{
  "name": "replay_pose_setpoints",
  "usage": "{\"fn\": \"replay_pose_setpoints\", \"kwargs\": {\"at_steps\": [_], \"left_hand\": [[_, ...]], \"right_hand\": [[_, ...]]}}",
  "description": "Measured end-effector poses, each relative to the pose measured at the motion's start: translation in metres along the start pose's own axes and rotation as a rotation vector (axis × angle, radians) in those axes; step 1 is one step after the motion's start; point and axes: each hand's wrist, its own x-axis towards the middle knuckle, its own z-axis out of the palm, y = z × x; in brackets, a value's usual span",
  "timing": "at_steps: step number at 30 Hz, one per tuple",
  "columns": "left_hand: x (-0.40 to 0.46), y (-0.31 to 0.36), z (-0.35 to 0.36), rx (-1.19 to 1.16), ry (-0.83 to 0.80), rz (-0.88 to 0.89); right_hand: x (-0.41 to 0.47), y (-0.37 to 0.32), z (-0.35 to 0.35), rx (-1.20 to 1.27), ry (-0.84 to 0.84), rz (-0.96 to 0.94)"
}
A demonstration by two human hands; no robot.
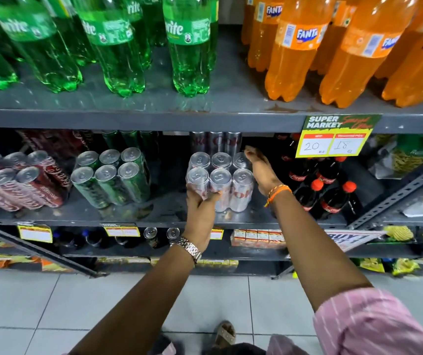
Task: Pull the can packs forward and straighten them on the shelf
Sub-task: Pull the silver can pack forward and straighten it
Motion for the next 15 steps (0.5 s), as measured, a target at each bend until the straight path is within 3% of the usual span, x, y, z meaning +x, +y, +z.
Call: {"fn": "replay_pose_setpoints", "kwargs": {"at_steps": [15], "left_hand": [[0.076,0.024,0.006,-0.059,0.0,-0.093]], "right_hand": [[-0.051,0.021,-0.004,0.075,-0.007,0.006]]}}
